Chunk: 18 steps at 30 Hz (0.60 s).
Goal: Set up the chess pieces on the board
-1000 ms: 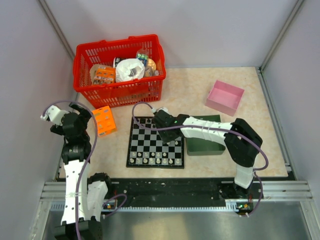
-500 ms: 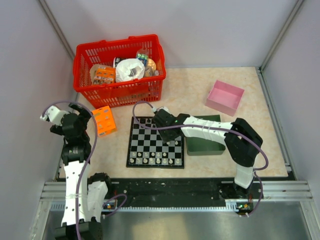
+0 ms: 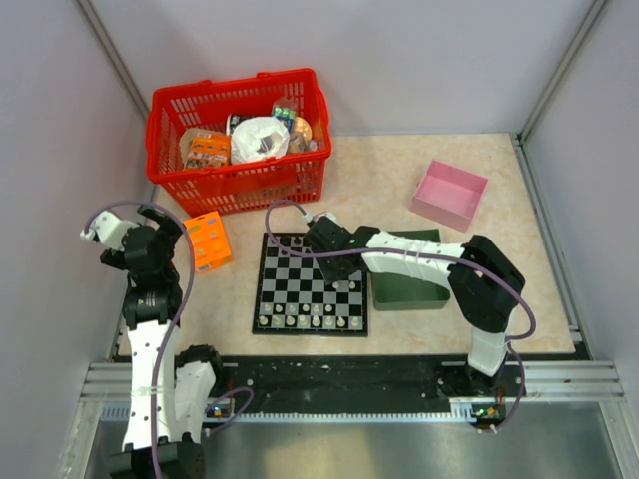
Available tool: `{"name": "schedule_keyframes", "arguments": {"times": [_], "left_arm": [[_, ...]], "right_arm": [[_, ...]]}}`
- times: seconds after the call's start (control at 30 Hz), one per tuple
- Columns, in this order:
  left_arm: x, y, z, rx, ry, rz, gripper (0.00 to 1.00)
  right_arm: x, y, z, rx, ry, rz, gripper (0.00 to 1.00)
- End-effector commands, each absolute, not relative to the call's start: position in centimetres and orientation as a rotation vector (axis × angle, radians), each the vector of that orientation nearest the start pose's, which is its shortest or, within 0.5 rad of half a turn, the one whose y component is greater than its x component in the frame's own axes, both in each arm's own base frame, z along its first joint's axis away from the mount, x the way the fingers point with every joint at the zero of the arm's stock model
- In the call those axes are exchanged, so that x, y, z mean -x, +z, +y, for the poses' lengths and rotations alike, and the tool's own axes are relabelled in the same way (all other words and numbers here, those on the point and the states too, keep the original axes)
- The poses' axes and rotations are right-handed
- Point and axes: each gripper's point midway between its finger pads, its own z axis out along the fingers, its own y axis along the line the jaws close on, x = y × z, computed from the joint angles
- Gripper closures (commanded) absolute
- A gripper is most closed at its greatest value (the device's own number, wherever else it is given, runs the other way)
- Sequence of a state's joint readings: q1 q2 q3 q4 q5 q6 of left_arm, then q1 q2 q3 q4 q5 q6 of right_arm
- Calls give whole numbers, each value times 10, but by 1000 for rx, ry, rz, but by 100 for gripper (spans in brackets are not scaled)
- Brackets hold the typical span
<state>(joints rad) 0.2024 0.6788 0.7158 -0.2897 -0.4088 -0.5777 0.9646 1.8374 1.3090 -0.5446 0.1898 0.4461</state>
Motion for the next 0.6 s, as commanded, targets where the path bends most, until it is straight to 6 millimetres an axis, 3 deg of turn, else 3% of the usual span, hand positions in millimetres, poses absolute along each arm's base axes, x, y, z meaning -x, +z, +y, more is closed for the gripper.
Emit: {"name": "schedule_keyframes", "arguments": {"times": [0.0, 0.57], "left_arm": [[-272, 262, 109, 942, 99, 1489, 1], [-273, 263, 107, 939, 91, 1490, 1]], "right_arm": [[-253, 72, 336, 584, 293, 2533, 68], [-249, 64, 331, 589, 282, 2553, 75]]}}
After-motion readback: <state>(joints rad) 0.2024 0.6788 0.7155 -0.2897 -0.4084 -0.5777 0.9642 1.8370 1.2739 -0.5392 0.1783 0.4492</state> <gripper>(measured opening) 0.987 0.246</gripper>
